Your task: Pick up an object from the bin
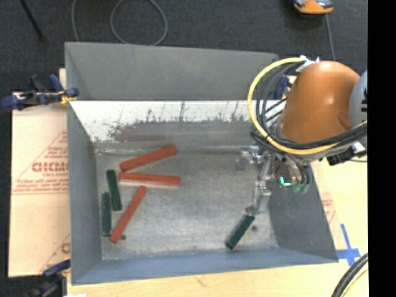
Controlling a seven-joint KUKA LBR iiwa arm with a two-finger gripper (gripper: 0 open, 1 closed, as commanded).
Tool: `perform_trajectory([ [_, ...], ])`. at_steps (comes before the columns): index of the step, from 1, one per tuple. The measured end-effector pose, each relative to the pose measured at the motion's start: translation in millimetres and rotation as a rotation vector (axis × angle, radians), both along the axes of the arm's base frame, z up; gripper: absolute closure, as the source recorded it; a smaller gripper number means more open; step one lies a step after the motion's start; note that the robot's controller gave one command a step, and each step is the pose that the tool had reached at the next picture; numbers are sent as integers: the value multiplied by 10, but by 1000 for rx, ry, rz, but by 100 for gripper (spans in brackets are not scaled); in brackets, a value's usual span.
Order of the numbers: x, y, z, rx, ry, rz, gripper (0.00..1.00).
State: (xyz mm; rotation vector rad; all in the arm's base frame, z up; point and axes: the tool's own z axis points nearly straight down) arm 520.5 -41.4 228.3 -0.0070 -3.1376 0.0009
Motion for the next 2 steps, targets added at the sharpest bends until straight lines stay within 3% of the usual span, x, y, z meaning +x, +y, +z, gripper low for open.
perform_trajectory([
  [1,-197,-29,-1389,1,2,138,0],
  [2,-65,-732,-1579,-3,-11,251,0],
])
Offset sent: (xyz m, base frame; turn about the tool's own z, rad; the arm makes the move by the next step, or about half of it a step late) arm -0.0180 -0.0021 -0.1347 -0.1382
